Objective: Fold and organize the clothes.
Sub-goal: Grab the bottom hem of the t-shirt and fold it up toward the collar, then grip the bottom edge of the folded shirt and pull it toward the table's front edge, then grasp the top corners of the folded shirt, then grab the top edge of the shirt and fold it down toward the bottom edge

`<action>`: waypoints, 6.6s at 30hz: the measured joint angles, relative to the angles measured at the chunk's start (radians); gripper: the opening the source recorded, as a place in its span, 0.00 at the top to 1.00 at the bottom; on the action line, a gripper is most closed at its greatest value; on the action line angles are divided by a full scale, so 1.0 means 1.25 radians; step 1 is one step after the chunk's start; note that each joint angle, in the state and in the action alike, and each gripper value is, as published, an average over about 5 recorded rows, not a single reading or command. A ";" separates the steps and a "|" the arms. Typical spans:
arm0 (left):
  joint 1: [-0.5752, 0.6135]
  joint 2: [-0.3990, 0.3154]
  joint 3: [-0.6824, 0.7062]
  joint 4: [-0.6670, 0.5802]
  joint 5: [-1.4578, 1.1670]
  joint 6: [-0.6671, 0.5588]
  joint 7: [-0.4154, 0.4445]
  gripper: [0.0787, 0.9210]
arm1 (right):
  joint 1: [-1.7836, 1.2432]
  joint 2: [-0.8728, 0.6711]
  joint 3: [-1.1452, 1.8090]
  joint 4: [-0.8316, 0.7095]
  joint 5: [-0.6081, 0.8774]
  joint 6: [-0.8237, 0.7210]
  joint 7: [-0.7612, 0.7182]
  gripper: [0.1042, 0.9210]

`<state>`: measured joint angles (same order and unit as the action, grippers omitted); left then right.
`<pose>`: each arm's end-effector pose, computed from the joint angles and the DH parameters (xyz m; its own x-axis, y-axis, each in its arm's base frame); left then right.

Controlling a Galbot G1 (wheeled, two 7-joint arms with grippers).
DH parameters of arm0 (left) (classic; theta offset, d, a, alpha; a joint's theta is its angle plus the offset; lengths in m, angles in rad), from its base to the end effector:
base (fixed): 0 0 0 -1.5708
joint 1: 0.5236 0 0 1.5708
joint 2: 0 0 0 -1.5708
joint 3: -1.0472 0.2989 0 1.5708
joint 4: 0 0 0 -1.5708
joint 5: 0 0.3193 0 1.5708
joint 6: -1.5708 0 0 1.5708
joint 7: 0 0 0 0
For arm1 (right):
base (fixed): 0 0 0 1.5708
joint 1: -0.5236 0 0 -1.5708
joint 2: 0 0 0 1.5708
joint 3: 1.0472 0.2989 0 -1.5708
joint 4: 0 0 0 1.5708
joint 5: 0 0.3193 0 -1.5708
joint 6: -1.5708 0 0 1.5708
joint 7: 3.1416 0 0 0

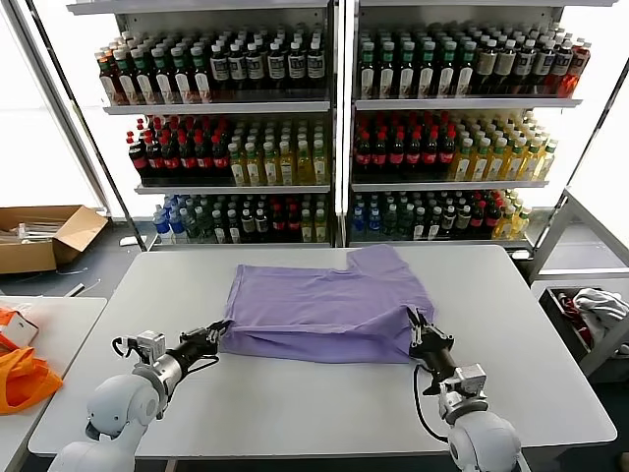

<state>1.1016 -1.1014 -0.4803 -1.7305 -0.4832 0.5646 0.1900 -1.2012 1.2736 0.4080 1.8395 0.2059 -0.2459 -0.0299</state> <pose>0.3021 0.1001 -0.2442 -0.8365 0.2915 0.4641 0.2743 0.9558 -0.1060 0.2692 -0.0288 -0.2595 -0.9652 -0.1948 0.1746 -0.2083 0.9761 -0.0625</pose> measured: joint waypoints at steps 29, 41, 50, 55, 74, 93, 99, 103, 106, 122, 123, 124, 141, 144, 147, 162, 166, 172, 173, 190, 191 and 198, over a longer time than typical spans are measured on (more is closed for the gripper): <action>0.067 -0.025 0.008 -0.058 0.019 -0.017 -0.081 0.12 | -0.149 0.021 0.044 0.106 -0.019 -0.141 0.109 0.12; 0.062 -0.024 0.024 -0.007 -0.002 -0.034 -0.089 0.34 | -0.141 0.025 0.033 0.064 0.009 -0.146 0.113 0.48; 0.073 -0.015 0.038 0.002 -0.024 -0.042 -0.087 0.66 | -0.138 0.019 0.036 0.044 0.026 -0.132 0.102 0.80; 0.080 -0.011 0.041 -0.001 -0.031 -0.044 -0.084 0.82 | -0.137 0.015 0.036 0.041 0.035 -0.127 0.095 0.96; 0.164 0.030 -0.004 -0.099 -0.051 -0.041 -0.089 0.99 | -0.221 -0.032 0.025 0.142 0.074 -0.131 0.098 0.99; 0.464 0.045 -0.138 -0.321 -0.069 -0.023 -0.102 0.99 | -0.470 -0.027 0.050 0.321 0.038 -0.121 0.080 0.99; 0.542 0.040 -0.179 -0.373 -0.083 -0.011 -0.102 0.97 | -0.501 -0.029 0.058 0.350 0.032 -0.127 0.075 0.90; 0.564 0.050 -0.204 -0.388 -0.105 -0.004 -0.105 0.85 | -0.504 -0.032 0.073 0.360 0.035 -0.131 0.069 0.76; 0.568 0.060 -0.223 -0.393 -0.118 -0.001 -0.108 0.75 | -0.499 -0.036 0.093 0.363 0.039 -0.135 0.059 0.66; 0.449 0.160 -0.262 -0.330 -0.156 -0.009 -0.037 0.20 | -0.272 -0.145 0.198 0.259 0.125 -0.202 -0.028 0.14; 0.432 0.168 -0.255 -0.319 -0.157 -0.010 -0.028 0.18 | -0.241 -0.151 0.193 0.237 0.129 -0.205 -0.035 0.13; 0.414 0.175 -0.246 -0.306 -0.157 -0.012 -0.020 0.15 | -0.209 -0.156 0.185 0.215 0.132 -0.207 -0.043 0.13; 0.050 0.230 0.000 -0.004 -0.154 -0.055 0.078 0.12 | 0.270 -0.154 -0.043 -0.214 0.163 -0.233 -0.124 0.12; -0.002 0.228 0.041 0.043 -0.152 -0.059 0.082 0.12 | 0.320 -0.142 -0.079 -0.264 0.155 -0.237 -0.122 0.12; -0.049 0.221 0.078 0.086 -0.149 -0.061 0.082 0.12 | 0.359 -0.131 -0.108 -0.305 0.155 -0.239 -0.115 0.12; -0.162 0.185 0.167 0.223 -0.131 -0.077 0.083 0.17 | 0.474 -0.066 -0.181 -0.455 0.171 -0.229 -0.086 0.12; -0.162 0.184 0.169 0.227 -0.129 -0.077 0.085 0.30 | 0.493 -0.050 -0.193 -0.484 0.170 -0.225 -0.082 0.13; -0.149 0.179 0.163 0.225 -0.129 -0.080 0.090 0.51 | 0.503 -0.033 -0.207 -0.507 0.174 -0.225 -0.079 0.29; -0.146 0.180 0.162 0.223 -0.128 -0.080 0.091 0.54 | 0.502 -0.030 -0.207 -0.510 0.175 -0.225 -0.079 0.33; -0.122 0.185 0.160 0.207 -0.126 -0.079 0.118 0.99 | 0.498 0.001 -0.196 -0.536 0.217 -0.224 -0.075 0.93; -0.122 0.186 0.161 0.207 -0.127 -0.079 0.118 0.99 | 0.497 0.002 -0.195 -0.534 0.220 -0.224 -0.073 0.96; -0.127 0.185 0.164 0.208 -0.128 -0.081 0.121 0.99 | 0.486 -0.003 -0.190 -0.510 0.253 -0.229 -0.068 1.00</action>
<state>0.9427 -0.8702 -0.2751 -1.4708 -0.6433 0.4631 0.3409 -0.5934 1.2694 0.1699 1.2018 0.5218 -0.5321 -0.1149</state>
